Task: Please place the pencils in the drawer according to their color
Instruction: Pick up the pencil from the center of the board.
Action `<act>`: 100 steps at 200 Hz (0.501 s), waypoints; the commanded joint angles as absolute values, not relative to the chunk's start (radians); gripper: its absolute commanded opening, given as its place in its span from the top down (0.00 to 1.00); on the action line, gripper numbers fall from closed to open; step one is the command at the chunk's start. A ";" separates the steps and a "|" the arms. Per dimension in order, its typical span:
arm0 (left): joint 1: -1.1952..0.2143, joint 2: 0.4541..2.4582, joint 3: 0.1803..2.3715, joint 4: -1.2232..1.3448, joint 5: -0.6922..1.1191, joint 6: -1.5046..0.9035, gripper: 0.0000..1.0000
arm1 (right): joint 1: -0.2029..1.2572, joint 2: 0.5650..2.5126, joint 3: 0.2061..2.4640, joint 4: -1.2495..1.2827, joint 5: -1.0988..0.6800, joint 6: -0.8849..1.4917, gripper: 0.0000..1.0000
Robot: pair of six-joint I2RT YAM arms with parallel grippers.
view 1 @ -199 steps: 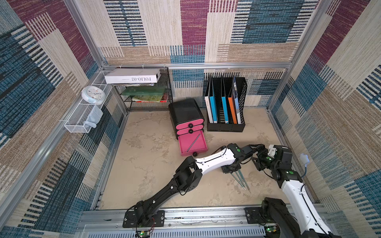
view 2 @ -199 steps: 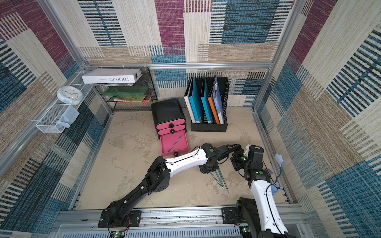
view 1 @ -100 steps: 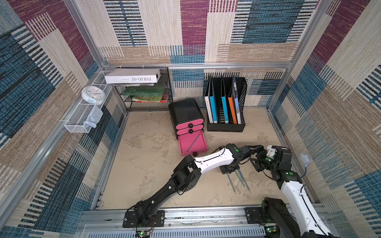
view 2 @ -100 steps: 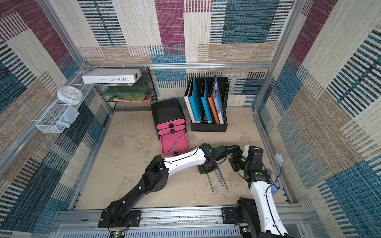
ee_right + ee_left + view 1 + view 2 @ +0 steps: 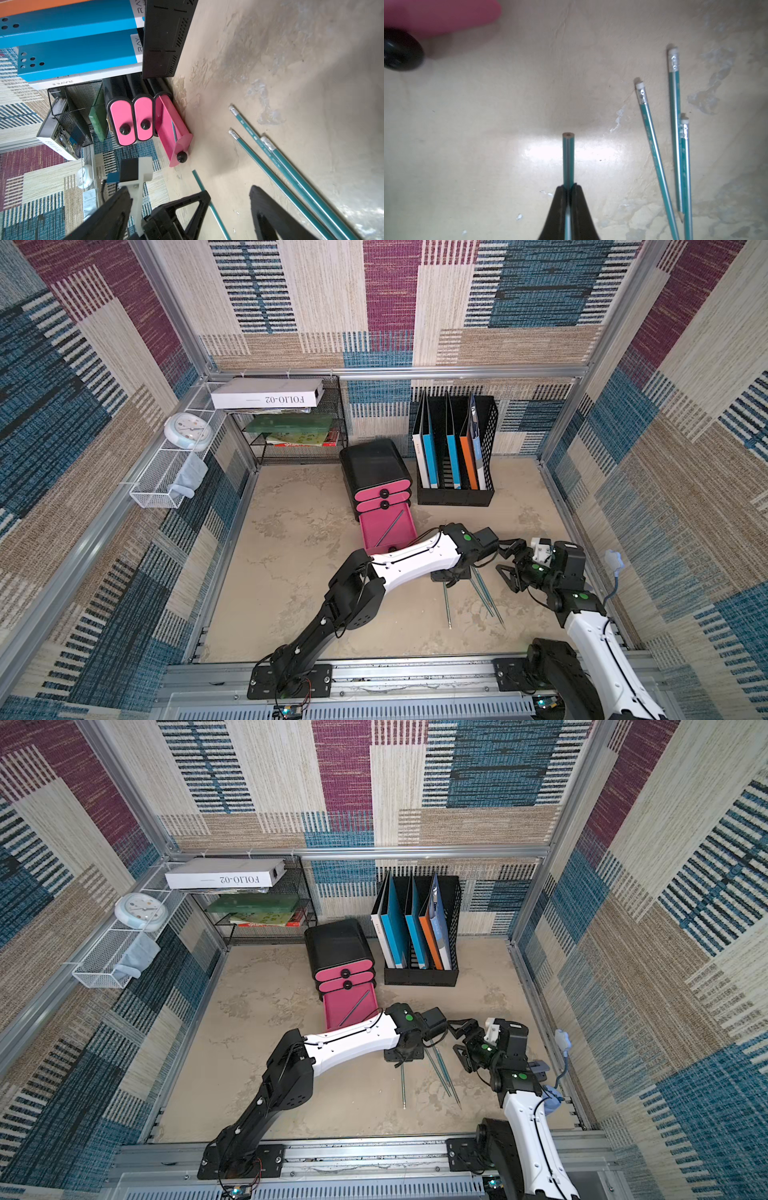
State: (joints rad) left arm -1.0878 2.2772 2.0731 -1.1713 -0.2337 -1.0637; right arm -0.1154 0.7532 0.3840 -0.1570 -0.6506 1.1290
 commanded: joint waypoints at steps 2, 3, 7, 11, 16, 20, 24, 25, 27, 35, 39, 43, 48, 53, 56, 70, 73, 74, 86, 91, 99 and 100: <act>-1.082 2.227 2.045 -1.182 -0.349 -0.906 1.00 | -0.102 0.736 0.367 -0.094 -0.701 1.156 0.07; -1.081 2.225 2.043 -1.181 -0.351 -0.900 1.00 | -0.100 0.735 0.366 -0.093 -0.700 1.158 0.07; -1.078 2.213 2.033 -1.175 -0.361 -0.877 1.00 | -0.095 0.730 0.363 -0.088 -0.698 1.165 0.07; -1.077 2.203 2.024 -1.169 -0.371 -0.856 1.00 | -0.090 0.724 0.361 -0.080 -0.698 1.172 0.07; -1.074 2.189 2.011 -1.161 -0.388 -0.831 1.00 | -0.084 0.717 0.357 -0.069 -0.696 1.182 0.07; -1.070 2.178 2.000 -1.156 -0.401 -0.814 1.00 | -0.075 0.710 0.355 -0.060 -0.693 1.191 0.07; -1.065 2.167 1.989 -1.149 -0.409 -0.795 1.00 | -0.065 0.703 0.353 -0.053 -0.689 1.197 0.07; -1.065 2.164 1.986 -1.145 -0.411 -0.788 1.00 | -0.063 0.700 0.352 -0.051 -0.689 1.198 0.07; -1.062 2.158 1.979 -1.140 -0.413 -0.777 1.00 | -0.057 0.697 0.351 -0.048 -0.686 1.201 0.07; -1.052 2.136 1.955 -1.124 -0.425 -0.734 1.00 | -0.033 0.681 0.347 -0.038 -0.671 1.213 0.07; -1.045 2.127 1.945 -1.117 -0.432 -0.718 1.00 | -0.019 0.673 0.346 -0.032 -0.662 1.221 0.07; -1.039 2.116 1.932 -1.108 -0.438 -0.697 1.00 | -0.006 0.665 0.342 -0.025 -0.654 1.230 0.07; -1.031 2.103 1.915 -1.091 -0.444 -0.670 1.00 | 0.011 0.656 0.337 -0.015 -0.642 1.244 0.07; -1.023 2.090 1.899 -1.074 -0.449 -0.639 1.00 | 0.028 0.644 0.330 -0.002 -0.631 1.258 0.07; -1.017 2.081 1.887 -1.063 -0.453 -0.624 1.00 | 0.040 0.638 0.325 0.004 -0.623 1.266 0.07; -0.992 2.044 1.843 -1.012 -0.467 -0.534 1.00 | 0.093 0.616 0.306 0.042 -0.584 1.301 0.07; -0.987 2.037 1.834 -1.000 -0.471 -0.517 1.00 | 0.104 0.615 0.303 0.049 -0.577 1.306 0.07; -0.986 2.034 1.832 -0.998 -0.472 -0.512 1.00 | 0.109 0.613 0.301 0.052 -0.574 1.307 0.07; -0.959 2.008 1.798 -0.955 -0.474 -0.439 1.00 | 0.156 0.614 0.293 0.075 -0.540 1.318 0.07; -0.947 1.996 1.784 -0.930 -0.472 -0.408 1.00 | 0.176 0.619 0.292 0.083 -0.528 1.318 0.07; -0.927 1.981 1.764 -0.897 -0.470 -0.359 1.00 | 0.204 0.628 0.290 0.098 -0.511 1.318 0.07; -0.925 1.979 1.762 -0.893 -0.468 -0.350 1.00 | 0.208 0.629 0.289 0.099 -0.510 1.318 0.07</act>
